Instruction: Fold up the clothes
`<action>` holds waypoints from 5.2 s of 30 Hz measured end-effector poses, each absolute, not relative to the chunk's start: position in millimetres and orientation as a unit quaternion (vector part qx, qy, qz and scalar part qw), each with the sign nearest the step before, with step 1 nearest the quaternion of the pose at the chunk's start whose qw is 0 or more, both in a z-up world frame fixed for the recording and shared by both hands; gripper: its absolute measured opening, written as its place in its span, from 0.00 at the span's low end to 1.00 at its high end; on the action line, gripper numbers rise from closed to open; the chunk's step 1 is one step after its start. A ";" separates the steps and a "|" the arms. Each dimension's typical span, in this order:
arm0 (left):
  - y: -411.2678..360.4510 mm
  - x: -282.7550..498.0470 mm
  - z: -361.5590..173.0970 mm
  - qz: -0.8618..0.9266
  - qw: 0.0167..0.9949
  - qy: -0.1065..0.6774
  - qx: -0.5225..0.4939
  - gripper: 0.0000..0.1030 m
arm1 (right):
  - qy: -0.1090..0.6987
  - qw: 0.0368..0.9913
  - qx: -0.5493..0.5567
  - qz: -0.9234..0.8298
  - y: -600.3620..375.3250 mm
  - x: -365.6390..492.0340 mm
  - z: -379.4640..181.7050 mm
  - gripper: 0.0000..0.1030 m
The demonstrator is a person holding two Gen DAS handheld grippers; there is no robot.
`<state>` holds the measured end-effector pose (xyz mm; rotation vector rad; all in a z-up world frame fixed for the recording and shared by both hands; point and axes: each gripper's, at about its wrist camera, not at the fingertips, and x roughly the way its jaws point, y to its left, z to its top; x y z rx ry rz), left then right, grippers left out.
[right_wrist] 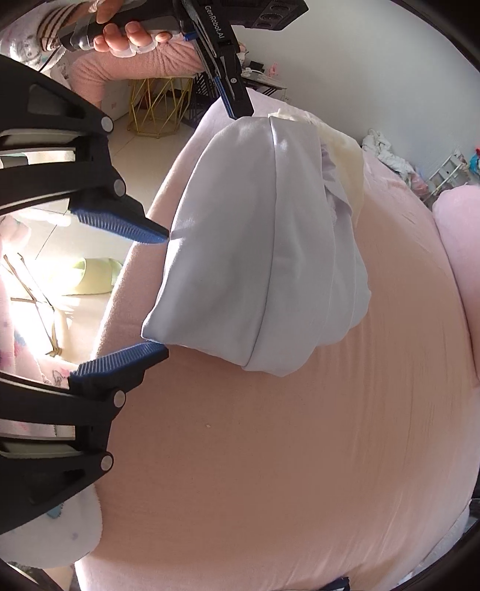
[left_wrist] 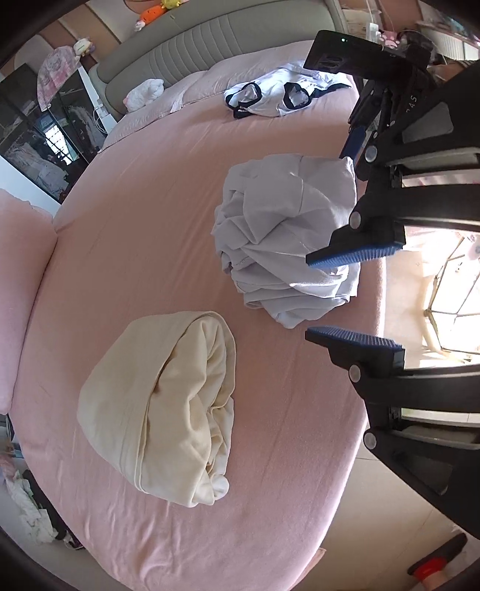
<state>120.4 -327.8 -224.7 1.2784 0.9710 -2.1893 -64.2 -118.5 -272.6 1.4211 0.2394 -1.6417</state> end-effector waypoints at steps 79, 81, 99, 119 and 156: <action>-346.5 119.4 -267.9 -0.743 0.182 0.485 0.424 0.79 | -0.159 0.406 0.695 -0.572 -151.3 -107.7 -325.4 0.86; -347.8 118.7 -273.4 -0.738 0.183 0.489 0.427 0.81 | -0.162 0.406 0.695 -0.571 -153.4 -106.8 -326.7 0.89; -371.2 134.7 -328.6 -0.682 0.134 0.615 0.373 0.95 | -0.205 0.426 0.714 -0.517 -200.7 -103.1 -340.7 1.00; -364.1 159.7 -340.0 -0.681 0.184 0.639 0.306 0.71 | -0.272 0.480 0.668 -0.499 -201.4 -104.4 -353.0 0.99; -344.1 136.9 -290.1 -0.750 0.194 0.560 0.294 0.35 | -0.083 0.464 0.595 -0.650 -207.8 -70.8 -278.5 0.40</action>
